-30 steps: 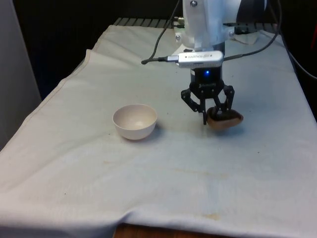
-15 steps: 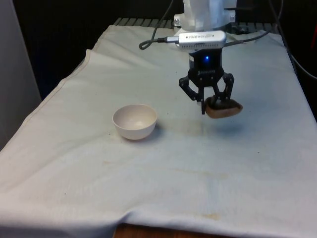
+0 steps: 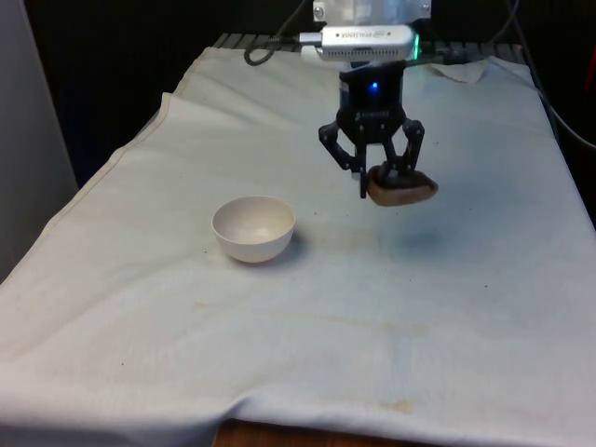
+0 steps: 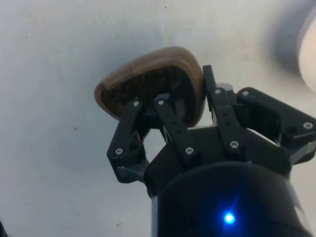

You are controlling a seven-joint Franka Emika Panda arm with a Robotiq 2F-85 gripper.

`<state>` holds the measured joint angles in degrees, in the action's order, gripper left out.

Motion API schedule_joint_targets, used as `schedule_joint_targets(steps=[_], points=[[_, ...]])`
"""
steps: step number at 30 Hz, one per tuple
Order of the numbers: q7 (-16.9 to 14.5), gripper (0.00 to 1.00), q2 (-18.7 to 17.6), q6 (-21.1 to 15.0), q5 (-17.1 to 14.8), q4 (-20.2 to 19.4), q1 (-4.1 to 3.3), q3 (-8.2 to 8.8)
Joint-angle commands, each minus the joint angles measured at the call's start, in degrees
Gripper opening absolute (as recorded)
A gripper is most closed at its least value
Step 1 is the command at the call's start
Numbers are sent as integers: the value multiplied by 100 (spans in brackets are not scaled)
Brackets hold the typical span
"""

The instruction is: Pour the coffee beans from the cup into the bowl.

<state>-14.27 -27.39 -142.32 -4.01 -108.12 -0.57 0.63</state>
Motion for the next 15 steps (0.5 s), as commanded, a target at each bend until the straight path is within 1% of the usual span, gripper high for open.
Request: schedule_joint_targets(steps=[1, 3, 4, 5, 9, 13, 14, 15], points=[[29, 3, 52, 86, 86, 11, -17, 63], [17, 3, 97, 126, 138, 29, -17, 103], [-11, 3, 69, 69, 69, 23, 0, 63], [11, 3, 115, 138, 155, 34, -11, 120], [-6, 3, 189, 218, 218, 63, -11, 189], [-23, 3, 241, 275, 264, 97, -6, 229], [-40, 3, 218, 218, 218, 92, 6, 206], [-29, 3, 252, 286, 275, 103, -6, 246]])
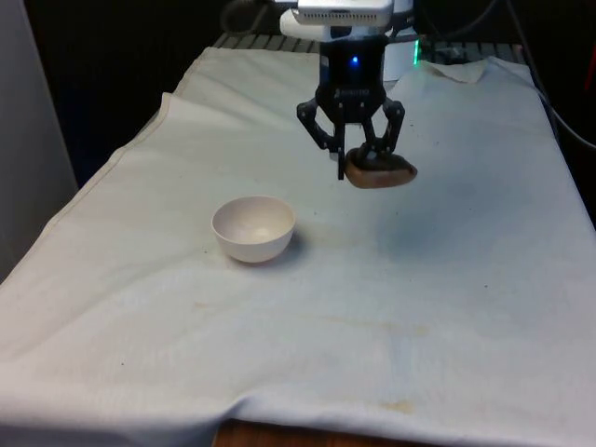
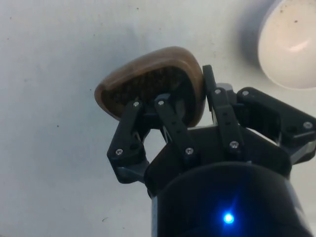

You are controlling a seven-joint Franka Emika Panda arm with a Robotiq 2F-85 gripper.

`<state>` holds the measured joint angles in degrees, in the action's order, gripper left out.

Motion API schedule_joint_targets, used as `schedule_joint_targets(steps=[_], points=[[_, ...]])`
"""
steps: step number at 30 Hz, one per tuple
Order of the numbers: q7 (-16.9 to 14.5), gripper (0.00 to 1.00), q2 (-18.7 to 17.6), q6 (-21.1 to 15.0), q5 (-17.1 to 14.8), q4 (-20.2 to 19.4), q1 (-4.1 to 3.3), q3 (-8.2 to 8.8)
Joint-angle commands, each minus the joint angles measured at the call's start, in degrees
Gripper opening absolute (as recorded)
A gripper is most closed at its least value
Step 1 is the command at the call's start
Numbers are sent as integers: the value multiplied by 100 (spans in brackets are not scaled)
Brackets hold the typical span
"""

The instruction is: Pour the coffee beans from the cup into the bowl.

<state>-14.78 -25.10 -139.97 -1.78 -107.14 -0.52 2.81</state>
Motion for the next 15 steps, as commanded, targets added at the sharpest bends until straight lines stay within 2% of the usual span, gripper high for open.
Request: schedule_joint_targets(steps=[1, 14, 15], points=[[17, 3, 40, 74, 57, 17, -11, 40], [-109, 3, 218, 275, 178, 138, 0, 246], [-109, 3, 189, 218, 126, 126, 0, 218]])
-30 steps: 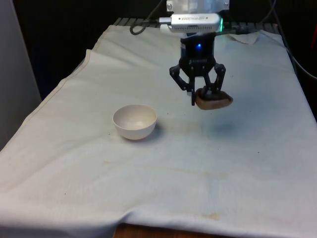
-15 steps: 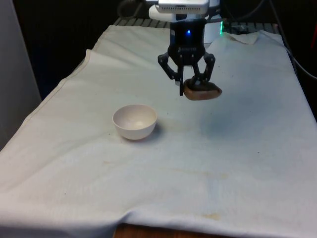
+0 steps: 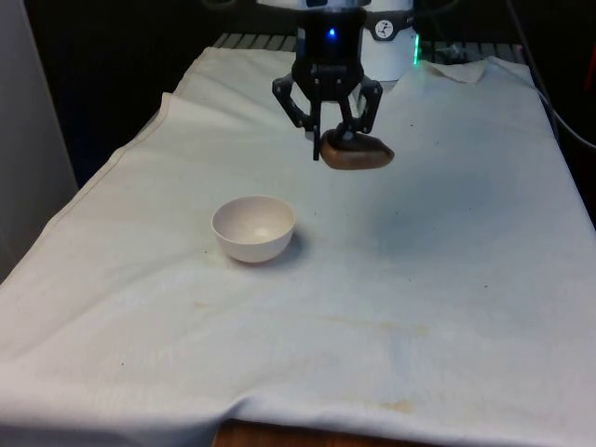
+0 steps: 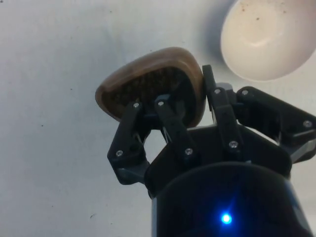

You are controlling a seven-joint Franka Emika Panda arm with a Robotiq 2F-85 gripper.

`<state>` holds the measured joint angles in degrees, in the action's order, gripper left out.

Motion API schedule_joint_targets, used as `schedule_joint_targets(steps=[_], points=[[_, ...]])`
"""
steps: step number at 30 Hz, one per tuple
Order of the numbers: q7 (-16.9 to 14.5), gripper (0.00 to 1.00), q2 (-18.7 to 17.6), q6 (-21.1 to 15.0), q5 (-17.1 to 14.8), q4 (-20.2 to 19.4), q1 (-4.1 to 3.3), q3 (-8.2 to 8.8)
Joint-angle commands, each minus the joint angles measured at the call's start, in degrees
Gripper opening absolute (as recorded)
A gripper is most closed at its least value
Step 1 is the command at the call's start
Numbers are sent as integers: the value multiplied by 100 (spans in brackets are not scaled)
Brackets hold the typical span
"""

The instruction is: Pour the coffee beans from the cup into the bowl.

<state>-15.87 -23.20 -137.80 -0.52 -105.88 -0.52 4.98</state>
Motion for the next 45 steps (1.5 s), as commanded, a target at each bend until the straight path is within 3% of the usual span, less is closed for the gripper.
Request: schedule_joint_targets(steps=[1, 20, 37, 38, 45], points=[[-23, 3, 40, 69, 52, 17, 6, 52], [-487, 3, 34, 57, 74, 160, 17, 539], [-498, 3, -201, 34, 636, 458, 6, 882], [-527, 3, -172, 46, 556, 424, 23, 837], [-487, 3, -292, 11, 888, 567, 0, 1014]])
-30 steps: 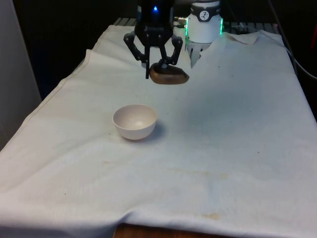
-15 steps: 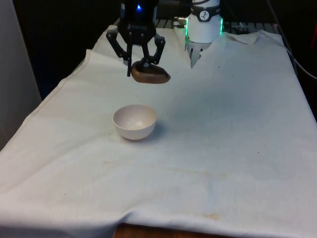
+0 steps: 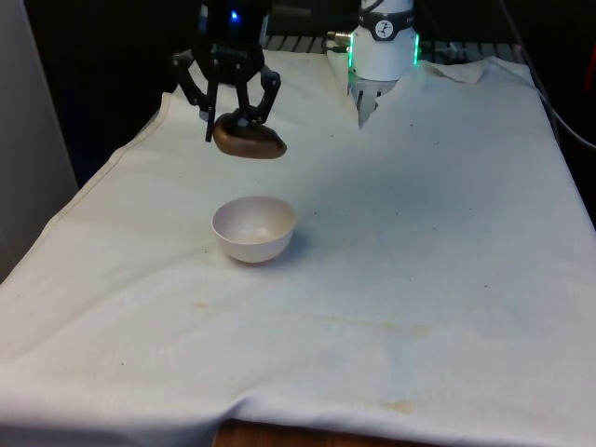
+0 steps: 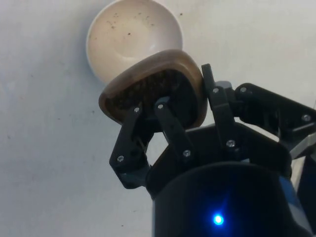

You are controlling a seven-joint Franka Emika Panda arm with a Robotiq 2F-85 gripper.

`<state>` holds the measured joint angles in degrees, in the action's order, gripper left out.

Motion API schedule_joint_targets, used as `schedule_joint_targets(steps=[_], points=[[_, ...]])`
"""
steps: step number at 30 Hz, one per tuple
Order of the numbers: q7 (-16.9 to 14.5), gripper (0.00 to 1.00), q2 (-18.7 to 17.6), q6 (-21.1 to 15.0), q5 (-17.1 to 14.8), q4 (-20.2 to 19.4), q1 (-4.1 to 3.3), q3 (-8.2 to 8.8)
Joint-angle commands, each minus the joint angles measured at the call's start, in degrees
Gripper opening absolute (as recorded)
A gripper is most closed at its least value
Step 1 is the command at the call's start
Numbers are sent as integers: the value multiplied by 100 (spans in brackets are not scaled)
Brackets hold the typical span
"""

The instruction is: Pour the coffee beans from the cup into the bowl.

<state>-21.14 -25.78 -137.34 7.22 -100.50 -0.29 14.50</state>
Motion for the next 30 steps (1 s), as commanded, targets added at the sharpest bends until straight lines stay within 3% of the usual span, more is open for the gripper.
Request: schedule_joint_targets(steps=[1, 8, 10, 11, 19, 20, 22, 27, 28, 30], points=[[0, 3, -11, -6, 29, 6, 0, 17], [155, 3, -63, -69, 435, 52, -40, 143], [115, 3, -46, -34, 395, 40, 0, 92], [195, 3, -69, -80, 527, 57, -40, 155], [458, 3, -86, -172, 957, 57, -40, 183], [407, 3, -63, -115, 894, 46, 0, 120], [533, 3, -92, -195, 1060, 57, -46, 183], [779, 3, -115, -281, 1404, 52, -40, 189], [693, 3, -92, -206, 1295, 46, 0, 120], [900, 3, -126, -315, 1570, 57, -40, 189]])
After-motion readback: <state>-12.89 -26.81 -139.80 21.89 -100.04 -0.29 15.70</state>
